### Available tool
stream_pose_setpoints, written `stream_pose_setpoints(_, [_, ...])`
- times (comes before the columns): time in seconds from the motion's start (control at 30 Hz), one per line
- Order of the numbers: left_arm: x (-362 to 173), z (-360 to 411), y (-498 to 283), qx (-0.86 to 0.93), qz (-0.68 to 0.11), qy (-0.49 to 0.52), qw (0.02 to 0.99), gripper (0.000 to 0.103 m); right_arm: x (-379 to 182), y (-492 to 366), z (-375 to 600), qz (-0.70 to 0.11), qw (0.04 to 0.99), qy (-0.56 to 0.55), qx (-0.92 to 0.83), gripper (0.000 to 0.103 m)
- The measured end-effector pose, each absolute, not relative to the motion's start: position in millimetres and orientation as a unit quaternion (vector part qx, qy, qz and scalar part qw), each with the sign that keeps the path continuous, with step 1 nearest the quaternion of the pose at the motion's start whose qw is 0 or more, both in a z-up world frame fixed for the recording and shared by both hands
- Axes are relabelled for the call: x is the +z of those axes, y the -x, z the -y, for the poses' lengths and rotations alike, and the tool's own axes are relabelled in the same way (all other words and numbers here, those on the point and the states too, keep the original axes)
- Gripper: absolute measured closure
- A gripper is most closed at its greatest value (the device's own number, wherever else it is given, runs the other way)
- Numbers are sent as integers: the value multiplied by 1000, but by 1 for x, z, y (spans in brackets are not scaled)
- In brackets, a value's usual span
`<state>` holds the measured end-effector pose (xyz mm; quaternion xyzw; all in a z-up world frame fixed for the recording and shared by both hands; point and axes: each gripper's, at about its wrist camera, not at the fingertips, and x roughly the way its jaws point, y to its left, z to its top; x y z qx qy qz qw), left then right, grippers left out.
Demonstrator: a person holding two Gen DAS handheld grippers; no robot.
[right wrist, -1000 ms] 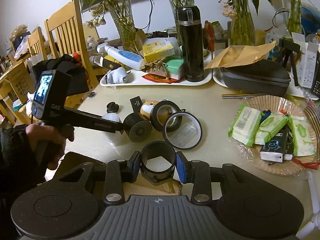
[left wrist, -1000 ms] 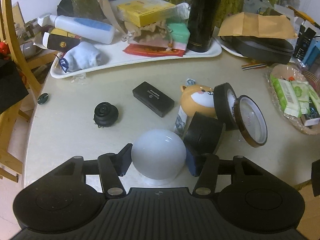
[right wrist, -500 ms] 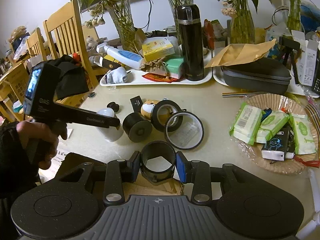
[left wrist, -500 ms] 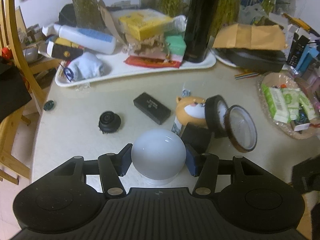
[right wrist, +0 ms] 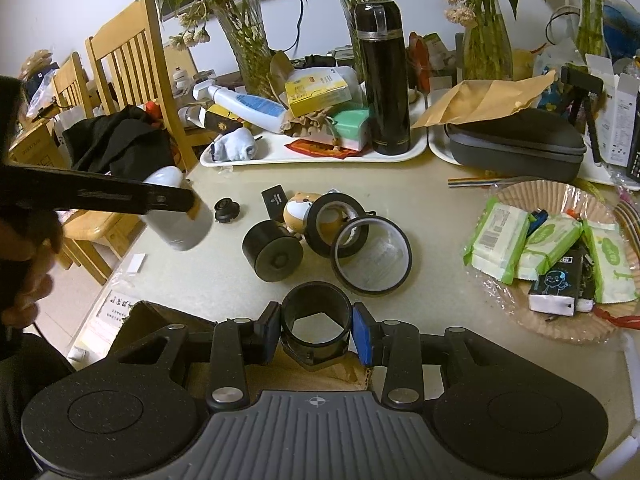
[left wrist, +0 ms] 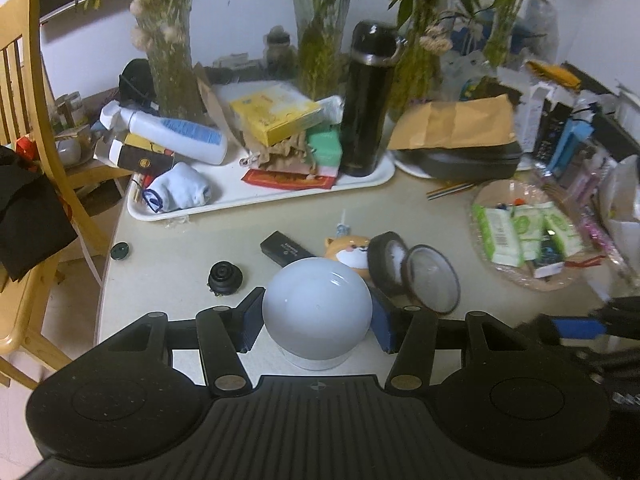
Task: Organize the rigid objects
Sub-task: 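Carry the white globe with the left tool while the right tool carries the black ring to the box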
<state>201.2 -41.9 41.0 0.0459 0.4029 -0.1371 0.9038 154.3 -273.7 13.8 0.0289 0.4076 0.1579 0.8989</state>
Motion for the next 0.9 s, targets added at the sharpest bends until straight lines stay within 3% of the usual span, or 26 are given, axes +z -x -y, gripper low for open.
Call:
stream_pose_setpoints(0.4, [53,32,-153,-158,-398,-38,903,50,17,-140,263,-404,893,-22,196,63])
stream_pose_setpoints(0.9, [13,38,-124,-185,-445,-40,875,50,-8,-130,238,-458,864,35,204,62])
